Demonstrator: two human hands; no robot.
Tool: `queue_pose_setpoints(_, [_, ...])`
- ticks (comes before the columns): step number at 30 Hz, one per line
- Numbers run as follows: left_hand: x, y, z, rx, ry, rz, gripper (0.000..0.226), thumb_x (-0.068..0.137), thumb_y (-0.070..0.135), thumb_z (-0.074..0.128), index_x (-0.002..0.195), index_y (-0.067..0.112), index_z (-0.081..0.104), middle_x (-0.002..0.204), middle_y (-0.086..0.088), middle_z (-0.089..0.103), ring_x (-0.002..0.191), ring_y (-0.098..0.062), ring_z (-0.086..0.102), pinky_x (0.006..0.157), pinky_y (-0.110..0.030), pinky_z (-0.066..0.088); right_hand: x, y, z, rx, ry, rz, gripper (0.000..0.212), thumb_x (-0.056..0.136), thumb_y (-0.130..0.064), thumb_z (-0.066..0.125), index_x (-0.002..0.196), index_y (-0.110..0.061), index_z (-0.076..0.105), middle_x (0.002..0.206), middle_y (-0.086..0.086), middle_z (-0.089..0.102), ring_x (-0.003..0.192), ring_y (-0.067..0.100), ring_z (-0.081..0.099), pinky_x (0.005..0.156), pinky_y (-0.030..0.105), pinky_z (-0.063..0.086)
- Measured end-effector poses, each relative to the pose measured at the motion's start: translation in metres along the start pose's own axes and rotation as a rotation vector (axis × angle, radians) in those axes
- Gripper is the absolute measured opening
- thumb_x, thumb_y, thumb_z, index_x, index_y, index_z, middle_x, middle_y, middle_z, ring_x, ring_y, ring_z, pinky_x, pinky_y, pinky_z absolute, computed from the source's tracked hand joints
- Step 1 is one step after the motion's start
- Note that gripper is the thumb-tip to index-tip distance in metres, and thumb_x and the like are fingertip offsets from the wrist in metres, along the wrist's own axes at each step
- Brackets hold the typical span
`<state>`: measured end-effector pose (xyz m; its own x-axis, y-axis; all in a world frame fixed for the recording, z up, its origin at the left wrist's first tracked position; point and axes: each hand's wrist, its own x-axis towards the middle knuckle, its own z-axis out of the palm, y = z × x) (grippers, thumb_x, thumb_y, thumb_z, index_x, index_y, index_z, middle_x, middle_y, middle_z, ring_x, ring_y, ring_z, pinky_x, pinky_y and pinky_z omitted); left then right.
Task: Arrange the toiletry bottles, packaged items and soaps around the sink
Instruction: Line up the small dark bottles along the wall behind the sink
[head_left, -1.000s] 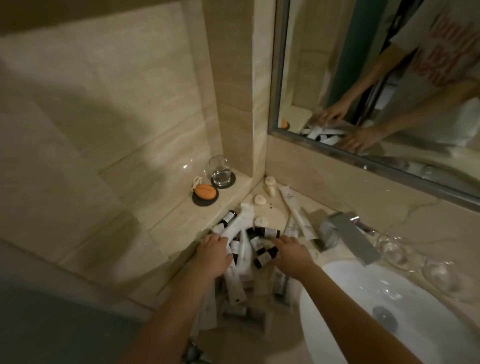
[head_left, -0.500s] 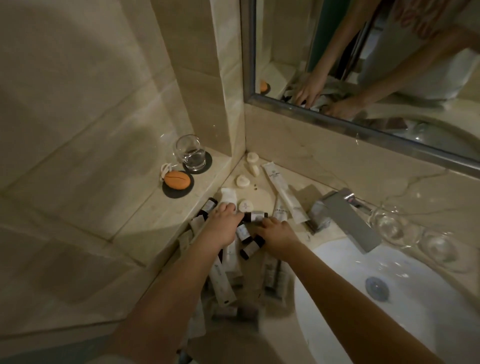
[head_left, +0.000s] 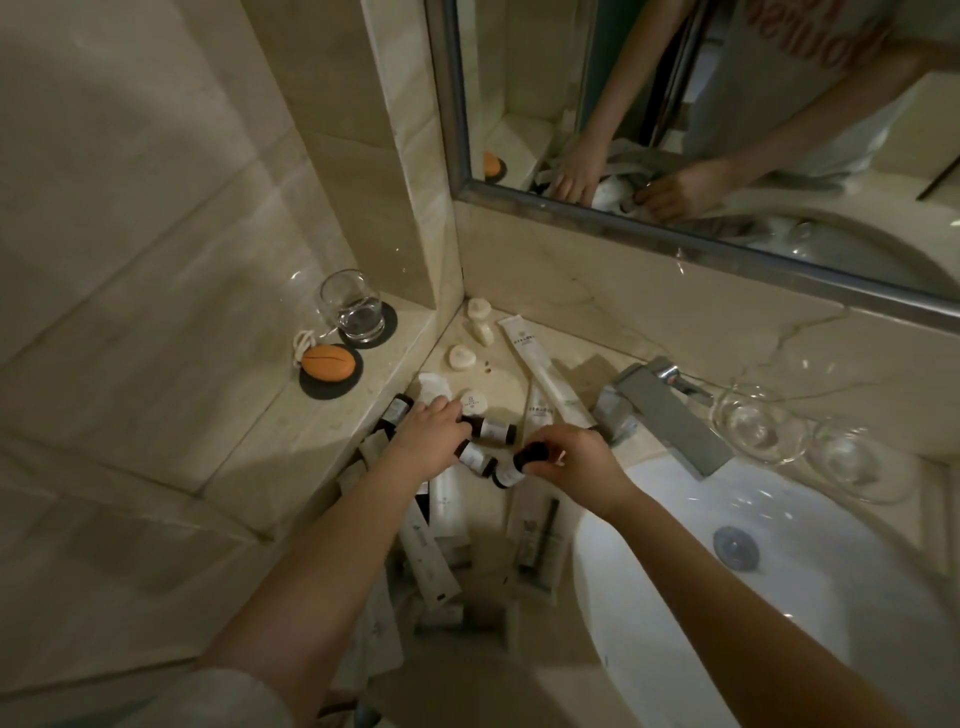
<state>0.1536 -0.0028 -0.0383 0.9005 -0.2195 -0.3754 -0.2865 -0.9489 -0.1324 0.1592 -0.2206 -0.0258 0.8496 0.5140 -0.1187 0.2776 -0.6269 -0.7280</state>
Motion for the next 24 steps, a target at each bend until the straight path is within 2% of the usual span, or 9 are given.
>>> queue_pose_setpoints(5, [-0.011, 0.0, -0.021, -0.071, -0.008, -0.041, 0.033, 0.087, 0.034, 0.056, 0.11, 0.012, 0.061, 0.119, -0.006, 0.051, 0.113, -0.026, 0.045, 0.093, -0.037, 0.038, -0.015, -0.012, -0.009, 0.364, 0.156, 0.164, 0.018, 0.078, -0.011, 0.073, 0.095, -0.012, 0.069, 0.091, 0.006, 0.066, 0.085, 0.024, 0.06, 0.076, 0.029, 0.047])
queue_pose_setpoints(9, [-0.04, 0.007, -0.037, -0.32, -0.009, -0.145, 0.029, 0.086, 0.038, 0.057, 0.088, 0.01, 0.063, 0.085, -0.005, 0.057, 0.085, -0.025, 0.056, 0.075, -0.034, 0.044, -0.032, -0.021, -0.015, 0.511, 0.224, 0.21, 0.015, 0.081, -0.008, 0.069, 0.095, -0.01, 0.068, 0.097, 0.009, 0.066, 0.088, 0.021, 0.06, 0.082, 0.032, 0.05])
queue_pose_setpoints(11, [-0.059, 0.013, -0.042, -0.492, 0.007, -0.18, 0.029, 0.086, 0.043, 0.056, 0.082, 0.015, 0.061, 0.076, -0.004, 0.057, 0.079, -0.025, 0.056, 0.069, -0.031, 0.043, -0.043, -0.026, -0.015, 0.542, 0.229, 0.225, 0.016, 0.082, -0.006, 0.067, 0.098, -0.009, 0.068, 0.097, 0.007, 0.066, 0.089, 0.021, 0.061, 0.083, 0.034, 0.051])
queue_pose_setpoints(14, [-0.085, 0.025, -0.05, -0.656, 0.119, -0.176, 0.024, 0.086, 0.034, 0.061, 0.099, 0.014, 0.067, 0.083, -0.008, 0.064, 0.079, -0.021, 0.058, 0.06, -0.025, 0.039, -0.063, -0.033, -0.015, 0.556, 0.273, 0.244, 0.018, 0.083, -0.008, 0.067, 0.1, -0.014, 0.067, 0.098, 0.007, 0.066, 0.087, 0.02, 0.063, 0.083, 0.036, 0.054])
queue_pose_setpoints(16, [-0.098, 0.036, -0.052, -0.799, 0.2, -0.165, 0.027, 0.085, 0.028, 0.064, 0.107, 0.013, 0.067, 0.086, -0.007, 0.065, 0.078, -0.019, 0.059, 0.062, -0.024, 0.042, -0.08, -0.036, -0.016, 0.57, 0.319, 0.262, 0.02, 0.083, -0.008, 0.066, 0.101, -0.015, 0.067, 0.097, 0.006, 0.066, 0.083, 0.017, 0.063, 0.083, 0.037, 0.055])
queue_pose_setpoints(18, [-0.105, 0.049, -0.054, -0.918, 0.253, -0.167, 0.028, 0.084, 0.027, 0.066, 0.107, 0.012, 0.067, 0.089, -0.008, 0.067, 0.082, -0.021, 0.061, 0.068, -0.026, 0.046, -0.1, -0.037, -0.019, 0.582, 0.369, 0.283, 0.02, 0.083, -0.008, 0.066, 0.101, -0.018, 0.068, 0.096, 0.005, 0.067, 0.084, 0.02, 0.065, 0.081, 0.039, 0.055])
queue_pose_setpoints(22, [-0.109, 0.082, -0.061, -1.064, 0.319, -0.147, 0.024, 0.079, 0.024, 0.072, 0.101, 0.013, 0.07, 0.077, -0.002, 0.063, 0.072, -0.014, 0.057, 0.069, -0.026, 0.048, -0.14, -0.027, -0.027, 0.603, 0.477, 0.337, 0.02, 0.082, -0.009, 0.068, 0.095, -0.024, 0.066, 0.098, 0.008, 0.068, 0.086, 0.028, 0.065, 0.078, 0.039, 0.055])
queue_pose_setpoints(24, [-0.107, 0.102, -0.067, -1.138, 0.343, -0.108, 0.023, 0.079, 0.021, 0.072, 0.1, 0.012, 0.07, 0.077, 0.002, 0.062, 0.073, -0.011, 0.057, 0.065, -0.017, 0.046, -0.16, -0.019, -0.033, 0.62, 0.539, 0.377, 0.02, 0.082, -0.008, 0.068, 0.097, -0.02, 0.066, 0.098, 0.008, 0.068, 0.086, 0.023, 0.065, 0.078, 0.036, 0.054])
